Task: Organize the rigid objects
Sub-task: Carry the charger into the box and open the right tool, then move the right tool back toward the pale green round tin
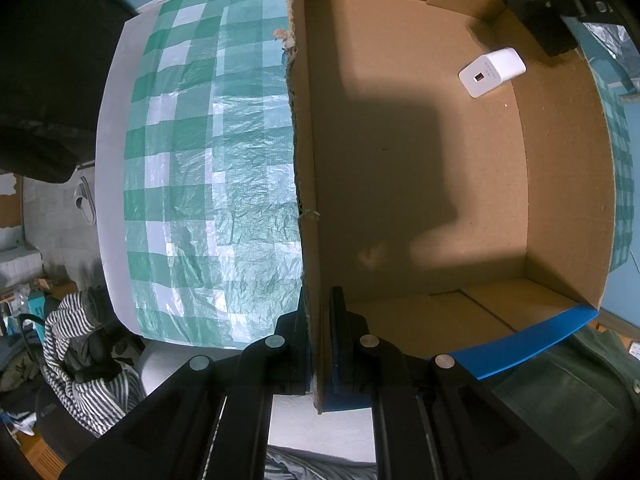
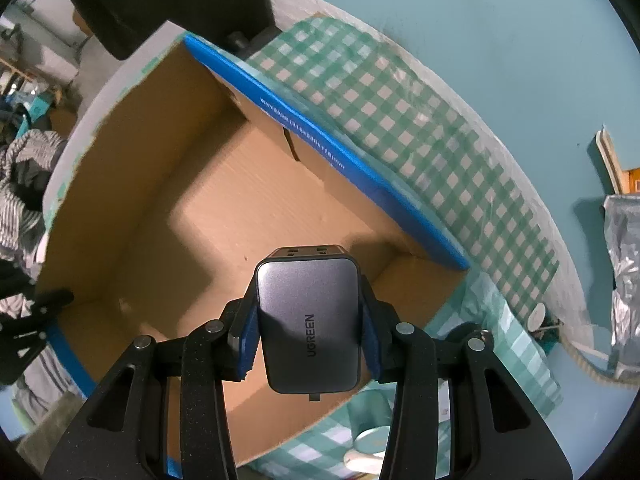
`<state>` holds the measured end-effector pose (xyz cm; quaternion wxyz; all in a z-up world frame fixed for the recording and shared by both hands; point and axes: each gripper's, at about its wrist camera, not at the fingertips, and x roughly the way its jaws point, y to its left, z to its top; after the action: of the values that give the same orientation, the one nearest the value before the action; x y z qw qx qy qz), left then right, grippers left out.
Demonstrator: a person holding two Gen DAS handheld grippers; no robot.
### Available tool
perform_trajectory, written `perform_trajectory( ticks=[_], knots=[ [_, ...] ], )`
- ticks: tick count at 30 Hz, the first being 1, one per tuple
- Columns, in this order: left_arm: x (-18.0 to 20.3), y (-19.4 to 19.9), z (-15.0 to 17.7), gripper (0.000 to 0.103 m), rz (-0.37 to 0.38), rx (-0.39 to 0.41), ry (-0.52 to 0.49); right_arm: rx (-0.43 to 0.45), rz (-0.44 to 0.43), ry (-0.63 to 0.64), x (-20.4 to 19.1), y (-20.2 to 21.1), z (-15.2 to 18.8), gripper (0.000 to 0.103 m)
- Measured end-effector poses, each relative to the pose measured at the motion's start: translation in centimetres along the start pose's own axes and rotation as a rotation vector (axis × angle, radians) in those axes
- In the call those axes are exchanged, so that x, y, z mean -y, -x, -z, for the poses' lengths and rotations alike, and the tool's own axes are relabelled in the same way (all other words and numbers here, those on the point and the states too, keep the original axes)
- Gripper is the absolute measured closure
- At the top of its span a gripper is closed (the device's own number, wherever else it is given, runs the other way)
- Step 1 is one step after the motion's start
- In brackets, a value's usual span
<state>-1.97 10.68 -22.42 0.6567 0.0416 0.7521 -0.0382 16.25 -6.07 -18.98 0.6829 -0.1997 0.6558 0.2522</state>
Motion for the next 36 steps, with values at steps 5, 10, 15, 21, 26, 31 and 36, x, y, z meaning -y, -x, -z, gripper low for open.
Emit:
perform_trajectory(
  ticks=[5,10,15,21,26,31,36],
  knots=[
    [0.0,0.0,0.0,0.096,-0.001,-0.002,-0.002,-0.018,0.009,0.001,-0.3,-0.9,0.0,0.061],
    [0.0,-0.1,0.0,0.096,-0.002,-0.003,-0.006,0.005,0.011,-0.004,-0.4,-0.6,-0.2,0.062],
    [0.0,-0.1,0.1,0.096,0.001,-0.001,-0.007,0.027,0.013,0.002,-0.6,0.5,-0.5,0.062],
    [-0.1,0.1,0.0,0.096,-0.001,0.002,-0.008,0.026,0.03,0.011,-0.7,1.1,-0.2,0.062],
    [0.0,0.0,0.1,0.096,-0.003,0.001,-0.011,0.033,0.029,-0.003,-0.7,1.7,0.2,0.061],
    [0.0,0.1,0.2,0.096,-0.005,0.001,-0.011,0.042,0.037,-0.006,-0.5,2.5,1.0,0.054],
    [-0.1,0.1,0.3,0.096,-0.002,0.004,-0.012,0.054,0.027,-0.03,0.0,3.6,1.8,0.051]
  ],
)
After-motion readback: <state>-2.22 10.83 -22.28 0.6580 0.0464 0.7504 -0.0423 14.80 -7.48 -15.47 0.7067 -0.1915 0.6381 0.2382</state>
